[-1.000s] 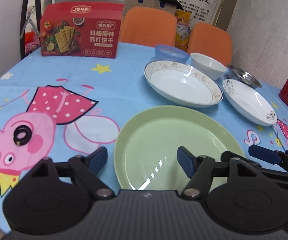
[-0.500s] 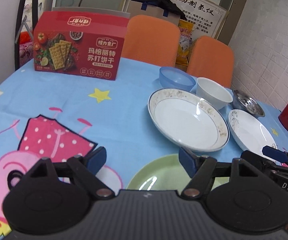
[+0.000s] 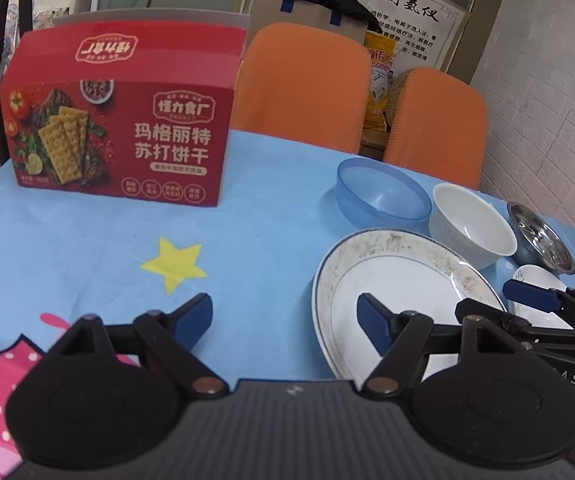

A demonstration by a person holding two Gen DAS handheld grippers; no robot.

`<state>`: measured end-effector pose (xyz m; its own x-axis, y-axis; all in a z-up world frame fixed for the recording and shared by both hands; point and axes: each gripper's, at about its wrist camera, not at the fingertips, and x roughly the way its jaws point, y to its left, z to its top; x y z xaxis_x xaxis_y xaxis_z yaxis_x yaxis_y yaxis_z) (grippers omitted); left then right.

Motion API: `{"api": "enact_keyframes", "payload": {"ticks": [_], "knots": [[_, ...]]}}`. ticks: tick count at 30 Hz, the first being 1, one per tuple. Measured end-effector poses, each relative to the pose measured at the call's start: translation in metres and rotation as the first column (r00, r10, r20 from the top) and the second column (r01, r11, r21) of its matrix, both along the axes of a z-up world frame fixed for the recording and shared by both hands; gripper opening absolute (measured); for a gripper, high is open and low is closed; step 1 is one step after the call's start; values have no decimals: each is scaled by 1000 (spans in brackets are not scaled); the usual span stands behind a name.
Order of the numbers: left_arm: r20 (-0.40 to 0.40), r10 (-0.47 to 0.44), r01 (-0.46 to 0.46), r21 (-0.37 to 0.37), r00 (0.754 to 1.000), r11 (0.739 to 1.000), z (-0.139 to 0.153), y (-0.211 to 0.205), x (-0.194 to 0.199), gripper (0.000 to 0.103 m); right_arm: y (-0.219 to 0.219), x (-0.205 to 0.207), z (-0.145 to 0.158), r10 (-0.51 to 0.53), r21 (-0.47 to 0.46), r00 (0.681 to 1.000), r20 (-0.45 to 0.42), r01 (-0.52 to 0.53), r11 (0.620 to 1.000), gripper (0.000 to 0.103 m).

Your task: Organize plates and bowls

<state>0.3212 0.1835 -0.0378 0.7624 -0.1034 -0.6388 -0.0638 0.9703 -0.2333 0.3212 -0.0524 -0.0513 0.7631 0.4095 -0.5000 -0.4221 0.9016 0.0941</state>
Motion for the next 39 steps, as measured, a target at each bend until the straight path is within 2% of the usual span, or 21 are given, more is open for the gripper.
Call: {"api": "enact_keyframes", "payload": {"ticks": [4,10,14,18,25,31,36,39], "knots": [[-1,-4,4,-30,1000,1000,-7,5,4,72,7,9,-10,22,-19,999,-42,-23,1000,103],[10,5,-4,-84,1000,996,-9,13,2,72,11,7,-11,15,-2,999,-48,-15,1000,103],[12,10,-9,-79,1000,997,-10,15,1,72,19,8,-12,32,-4,998,-46,-32,999,103],[-8,-25,25,-77,1000,997,-14,9,4,72,15,8,-14,37,2,998,-51,-37,999,103],[-14,-72,72,-16,997,997,-20,-6,8,72,24,-2,-18,58,-103,998,-27,-61,993,103],[-10,-76,76,-27,997,997,-21,-2,8,72,26,-3,-19,69,-118,997,-33,-73,990,103],[-11,-76,76,-29,997,997,-20,-3,7,72,24,-3,-16,73,-67,996,-42,-76,995,103],[-10,-75,75,-33,997,997,-20,-2,7,72,25,-3,-17,113,-34,992,-60,-115,993,103]]}}
